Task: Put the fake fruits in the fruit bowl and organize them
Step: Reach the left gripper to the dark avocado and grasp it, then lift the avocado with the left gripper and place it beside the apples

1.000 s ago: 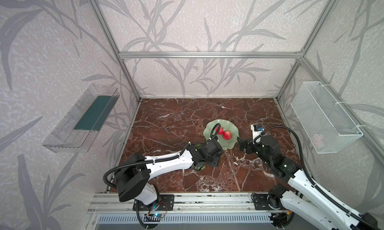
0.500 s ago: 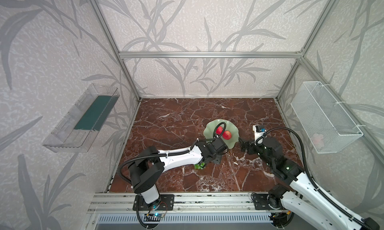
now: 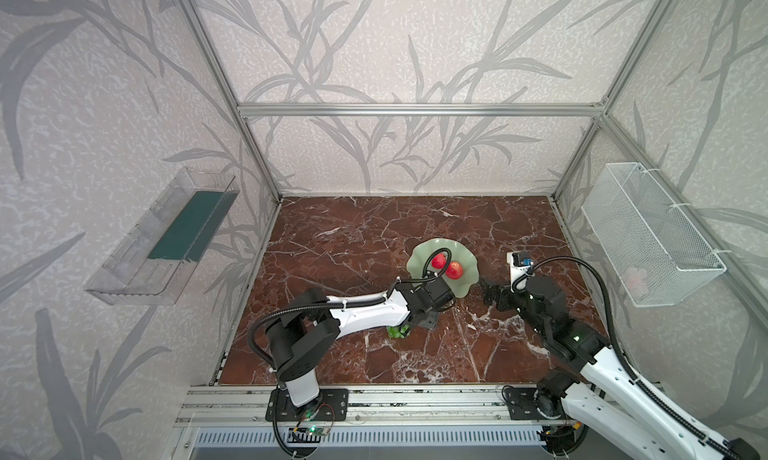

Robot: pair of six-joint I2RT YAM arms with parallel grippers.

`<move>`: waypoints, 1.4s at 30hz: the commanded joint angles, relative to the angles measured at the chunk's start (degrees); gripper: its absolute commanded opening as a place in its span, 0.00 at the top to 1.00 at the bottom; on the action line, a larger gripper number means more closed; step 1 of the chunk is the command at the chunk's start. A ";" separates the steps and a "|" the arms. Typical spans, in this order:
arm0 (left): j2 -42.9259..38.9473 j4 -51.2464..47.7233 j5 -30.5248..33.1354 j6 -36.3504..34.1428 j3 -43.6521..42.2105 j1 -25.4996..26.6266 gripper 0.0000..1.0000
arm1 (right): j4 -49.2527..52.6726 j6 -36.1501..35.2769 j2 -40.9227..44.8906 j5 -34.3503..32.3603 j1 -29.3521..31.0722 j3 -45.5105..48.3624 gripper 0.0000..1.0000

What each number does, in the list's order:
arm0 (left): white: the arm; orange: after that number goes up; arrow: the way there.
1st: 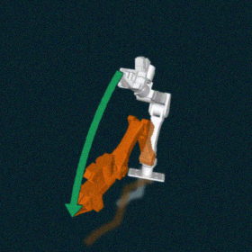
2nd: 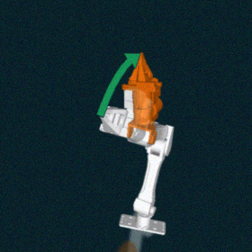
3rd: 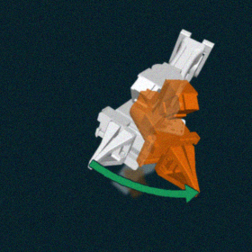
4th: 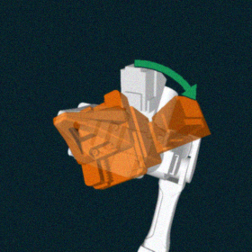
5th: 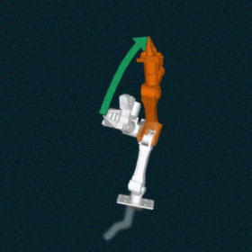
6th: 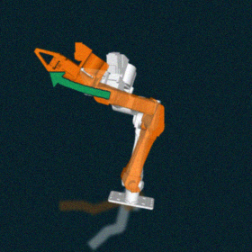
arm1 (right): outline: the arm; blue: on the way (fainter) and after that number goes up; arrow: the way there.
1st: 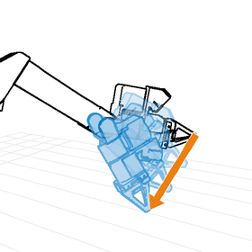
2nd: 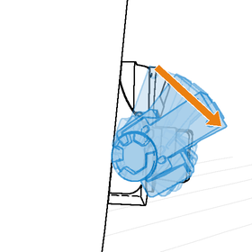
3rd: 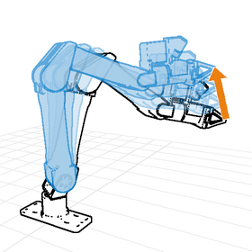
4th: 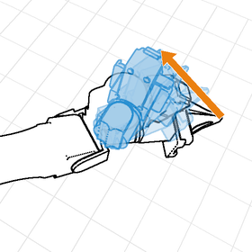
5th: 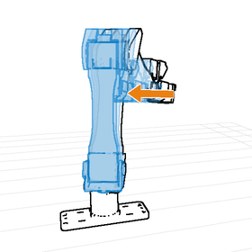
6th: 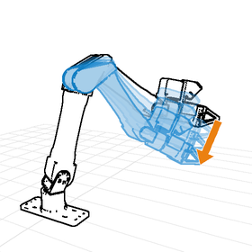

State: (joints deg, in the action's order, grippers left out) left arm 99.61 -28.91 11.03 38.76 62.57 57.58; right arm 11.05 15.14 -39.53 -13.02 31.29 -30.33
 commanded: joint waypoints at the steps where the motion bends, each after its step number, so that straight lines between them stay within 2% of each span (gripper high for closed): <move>1: 1.13 -0.86 1.59 1.53 0.63 -1.02 0.32 | 0.70 -0.51 1.00 -0.61 -0.37 0.28 0.02; 5: 1.54 0.20 0.61 1.93 0.28 -2.33 0.29 | 0.99 -0.57 1.20 -0.69 -0.44 0.13 0.02; 9: 2.02 1.13 -0.48 1.84 0.10 -3.13 0.31 | 0.96 -0.58 1.25 -0.70 -0.53 0.03 0.02; 11: 2.14 1.43 -0.87 1.60 0.10 -3.18 0.36 | 0.90 -0.68 1.11 -0.70 -0.53 -0.07 0.02; 14: 1.66 1.33 -1.49 1.15 0.11 -3.18 0.48 | 0.90 -0.75 1.04 -0.69 -0.66 -0.16 0.02; 18: -0.54 1.34 -2.22 1.05 -1.22 -3.18 0.54 | 0.78 -0.80 1.01 -0.78 -0.71 -0.04 0.02; 22: -4.51 1.54 -3.95 1.08 -4.25 -3.09 0.55 | 0.30 -0.72 0.84 -0.78 -0.70 0.09 0.02; 30: -16.76 4.83 -12.92 -4.15 -10.22 -2.12 0.56 | -0.37 -0.27 0.33 -0.43 -0.86 0.29 0.02; 36: -26.55 6.29 -11.97 -7.45 -10.31 -2.17 0.56 | -0.41 0.28 0.24 -0.08 -0.89 0.03 0.02; 39: -27.50 8.25 -11.58 -8.87 -8.46 -2.51 0.54 | -0.55 0.85 0.24 0.25 -0.90 -0.08 0.02; 42: -23.83 8.60 -11.64 -9.99 -4.05 -2.87 0.55 | -0.21 1.15 0.23 0.53 -0.89 -0.38 0.02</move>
State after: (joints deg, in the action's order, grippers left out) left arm 73.38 -22.52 -1.02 31.18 54.96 55.11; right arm 11.84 15.44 -39.33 -12.95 30.68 -30.33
